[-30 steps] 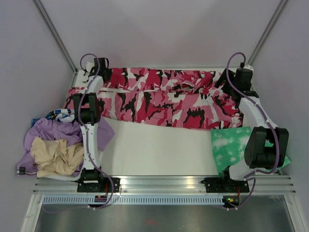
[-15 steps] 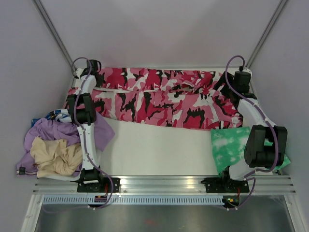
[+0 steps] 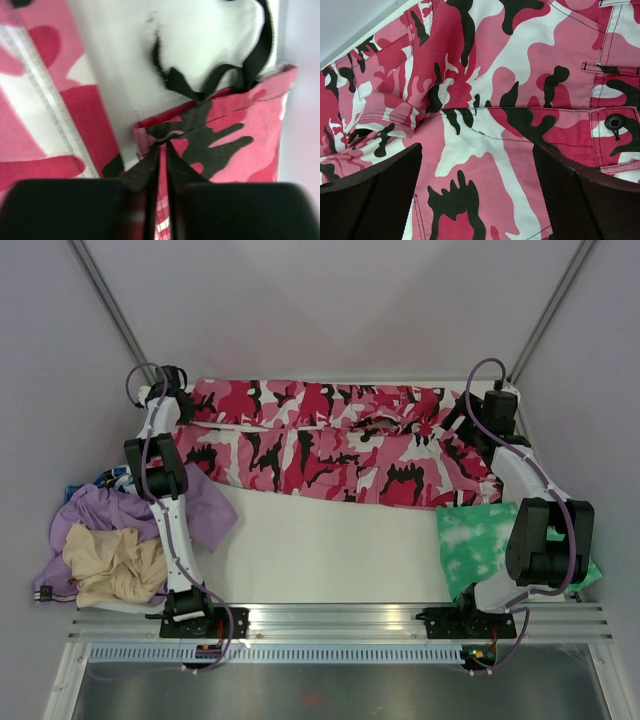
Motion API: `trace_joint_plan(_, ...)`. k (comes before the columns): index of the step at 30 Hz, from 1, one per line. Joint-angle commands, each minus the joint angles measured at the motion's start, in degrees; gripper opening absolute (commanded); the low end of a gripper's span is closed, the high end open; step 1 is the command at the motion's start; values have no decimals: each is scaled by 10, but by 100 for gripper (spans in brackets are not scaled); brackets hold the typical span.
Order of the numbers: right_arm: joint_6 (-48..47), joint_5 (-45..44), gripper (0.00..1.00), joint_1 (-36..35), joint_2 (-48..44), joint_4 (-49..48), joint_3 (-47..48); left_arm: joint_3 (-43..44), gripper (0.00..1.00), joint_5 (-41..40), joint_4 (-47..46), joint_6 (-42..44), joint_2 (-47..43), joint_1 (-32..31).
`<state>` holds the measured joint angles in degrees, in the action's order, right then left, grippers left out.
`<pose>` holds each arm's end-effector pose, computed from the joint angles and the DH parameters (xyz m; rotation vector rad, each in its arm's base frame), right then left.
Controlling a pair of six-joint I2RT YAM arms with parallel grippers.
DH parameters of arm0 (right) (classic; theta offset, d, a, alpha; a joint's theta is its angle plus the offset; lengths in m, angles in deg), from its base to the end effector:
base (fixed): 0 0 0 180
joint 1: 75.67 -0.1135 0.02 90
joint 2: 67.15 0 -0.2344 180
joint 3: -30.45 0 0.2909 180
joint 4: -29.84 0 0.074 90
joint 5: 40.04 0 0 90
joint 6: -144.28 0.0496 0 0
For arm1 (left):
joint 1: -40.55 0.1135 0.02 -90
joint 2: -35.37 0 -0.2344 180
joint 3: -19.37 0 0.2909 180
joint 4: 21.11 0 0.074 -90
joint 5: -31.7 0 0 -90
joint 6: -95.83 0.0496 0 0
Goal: Fold and stack the trousers
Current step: Flatten the trousers out
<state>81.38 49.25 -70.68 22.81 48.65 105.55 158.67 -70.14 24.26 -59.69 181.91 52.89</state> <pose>0.4023 -0.0357 0.2048 0.6055 2.0795 0.2092 0.5630 0.1336 0.1087 -1.6167 1.8637 -0.1448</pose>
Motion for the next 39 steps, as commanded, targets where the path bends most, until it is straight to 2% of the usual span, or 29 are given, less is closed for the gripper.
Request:
trace_joint_plan(1,6,-3,98,0,-10,-4,2,2,18,26,-10,76,26,20)
trace_joint_plan(3,3,-2,98,0,-9,0,3,2,22,46,-31,121,22,23)
trace_joint_plan(7,3,-2,98,-1,-13,1,1,2,36,33,-49,201,4,26)
trace_joint_plan(10,7,2,98,0,-12,-1,-2,0,49,43,-59,254,-13,27)
trace_joint_plan(13,12,4,98,0,-7,-4,-3,-34,54,83,-117,320,-44,28)
trace_joint_plan(17,13,19,98,0,-7,-5,-4,-50,55,104,-156,390,-69,28)
trace_joint_plan(25,11,19,98,0,-9,-6,-11,-68,55,84,-191,517,-97,29)
trace_joint_plan(33,9,18,98,0,-12,-6,-12,-64,55,167,-190,581,-68,29)
trace_joint_plan(37,3,12,98,-1,-14,1,-7,-51,55,245,-191,596,-56,34)
trace_joint_plan(39,2,11,98,0,-15,5,-6,-32,55,234,-174,605,-38,35)
